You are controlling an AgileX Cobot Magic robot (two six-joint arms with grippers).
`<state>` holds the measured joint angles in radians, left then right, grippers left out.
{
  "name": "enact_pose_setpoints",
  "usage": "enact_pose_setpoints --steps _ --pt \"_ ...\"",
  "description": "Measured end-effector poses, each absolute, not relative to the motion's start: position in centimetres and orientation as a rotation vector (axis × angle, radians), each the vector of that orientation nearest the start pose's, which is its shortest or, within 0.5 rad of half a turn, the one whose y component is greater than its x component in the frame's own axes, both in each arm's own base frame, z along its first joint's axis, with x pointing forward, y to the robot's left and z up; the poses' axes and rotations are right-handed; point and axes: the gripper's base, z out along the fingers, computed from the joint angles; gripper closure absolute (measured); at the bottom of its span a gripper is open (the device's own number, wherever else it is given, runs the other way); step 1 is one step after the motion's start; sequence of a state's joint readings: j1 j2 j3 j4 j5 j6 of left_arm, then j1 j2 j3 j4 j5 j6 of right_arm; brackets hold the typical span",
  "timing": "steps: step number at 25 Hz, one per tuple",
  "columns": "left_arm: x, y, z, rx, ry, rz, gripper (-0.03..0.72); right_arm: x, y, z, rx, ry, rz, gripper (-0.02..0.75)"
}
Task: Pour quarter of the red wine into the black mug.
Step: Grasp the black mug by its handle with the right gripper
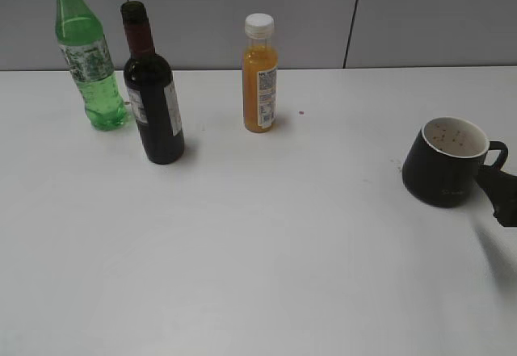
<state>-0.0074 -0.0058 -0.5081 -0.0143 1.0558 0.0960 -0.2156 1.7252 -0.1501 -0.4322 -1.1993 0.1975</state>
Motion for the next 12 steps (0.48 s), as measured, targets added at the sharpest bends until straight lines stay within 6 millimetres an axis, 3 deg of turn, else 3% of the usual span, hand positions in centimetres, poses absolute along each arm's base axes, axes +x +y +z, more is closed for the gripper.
enact_pose_setpoints --steps 12 --pt "-0.7 -0.1 28.0 0.105 2.023 0.039 0.099 21.0 -2.8 11.7 -0.05 1.875 0.032 0.164"
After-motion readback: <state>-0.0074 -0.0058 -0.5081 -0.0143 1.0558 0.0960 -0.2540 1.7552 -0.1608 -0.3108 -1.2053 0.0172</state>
